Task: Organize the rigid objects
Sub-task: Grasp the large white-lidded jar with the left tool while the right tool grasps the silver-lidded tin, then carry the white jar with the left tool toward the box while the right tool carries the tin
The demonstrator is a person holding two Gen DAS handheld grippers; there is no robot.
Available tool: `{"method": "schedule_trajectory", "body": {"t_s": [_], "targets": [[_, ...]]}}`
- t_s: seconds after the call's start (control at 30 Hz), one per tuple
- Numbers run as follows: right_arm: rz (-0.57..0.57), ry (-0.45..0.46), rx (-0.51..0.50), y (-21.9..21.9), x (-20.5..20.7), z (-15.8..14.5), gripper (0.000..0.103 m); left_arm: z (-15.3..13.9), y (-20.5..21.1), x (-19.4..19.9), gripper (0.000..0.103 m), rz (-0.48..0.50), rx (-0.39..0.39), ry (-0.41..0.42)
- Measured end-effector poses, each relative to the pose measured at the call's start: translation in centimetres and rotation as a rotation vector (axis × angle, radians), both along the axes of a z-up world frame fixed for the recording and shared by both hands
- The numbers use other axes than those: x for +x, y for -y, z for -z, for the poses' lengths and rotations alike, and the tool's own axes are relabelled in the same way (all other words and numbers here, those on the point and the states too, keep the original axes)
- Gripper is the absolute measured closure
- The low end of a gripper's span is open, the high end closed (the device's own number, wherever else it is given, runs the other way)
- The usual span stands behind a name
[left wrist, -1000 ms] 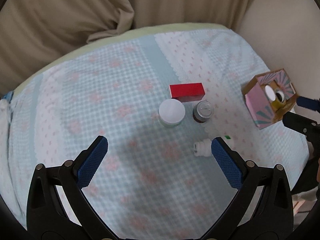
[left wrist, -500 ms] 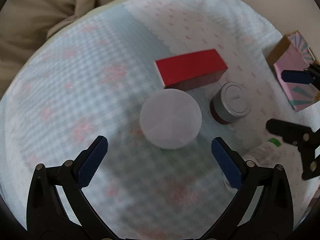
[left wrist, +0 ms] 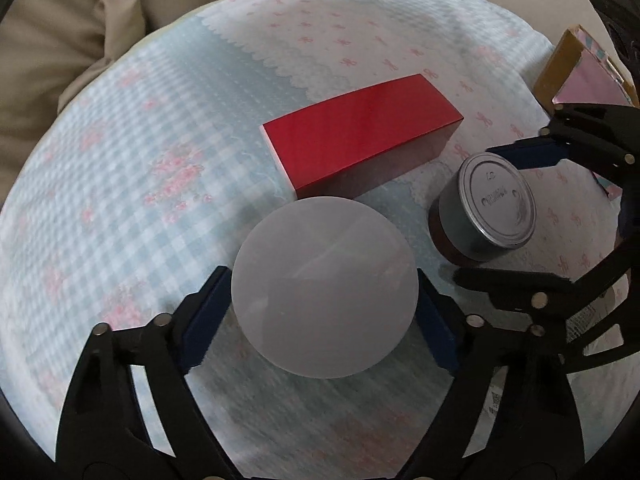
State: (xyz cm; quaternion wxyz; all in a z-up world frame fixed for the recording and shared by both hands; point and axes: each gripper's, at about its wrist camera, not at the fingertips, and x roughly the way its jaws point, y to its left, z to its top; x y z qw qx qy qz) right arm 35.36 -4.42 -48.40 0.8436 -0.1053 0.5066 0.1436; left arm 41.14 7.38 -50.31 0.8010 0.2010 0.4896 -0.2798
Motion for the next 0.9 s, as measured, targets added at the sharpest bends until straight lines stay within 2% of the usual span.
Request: {"method": "schedule_trajectory", "body": {"t_s": [0.1, 0.13, 0.17, 0.23, 0.6, 0.9], "targets": [[-0.034, 0.01, -0.007, -0.3, 0.2, 0.2, 0.038, -0.1, 0.0, 0.2, 0.02, 0.004, -0.011, 0.001], [-0.039, 0.009, -0.012, -0.4, 0.2, 0.2, 0.042, -0.2, 0.1, 0.1, 0.025, 0.008, -0.015, 0.007], [-0.042, 0.005, -0.011, -0.4, 0.3, 0.3, 0.048, -0.3, 0.2, 0.2, 0.035, 0.013, -0.019, 0.009], [-0.038, -0.012, 0.004, -0.2, 0.5, 0.4, 0.053, -0.4, 0.4, 0.4, 0.035, 0.018, -0.021, 0.004], [-0.019, -0.017, 0.012, -0.3, 0.5, 0.1, 0.054, -0.7, 0.3, 0.7, 0.035, -0.007, -0.041, -0.009], [0.032, 0.008, 0.041, -0.1, -0.9, -2.5, 0.054, -4.4, -1.9, -1.3, 0.035, -0.072, -0.058, 0.021]]}}
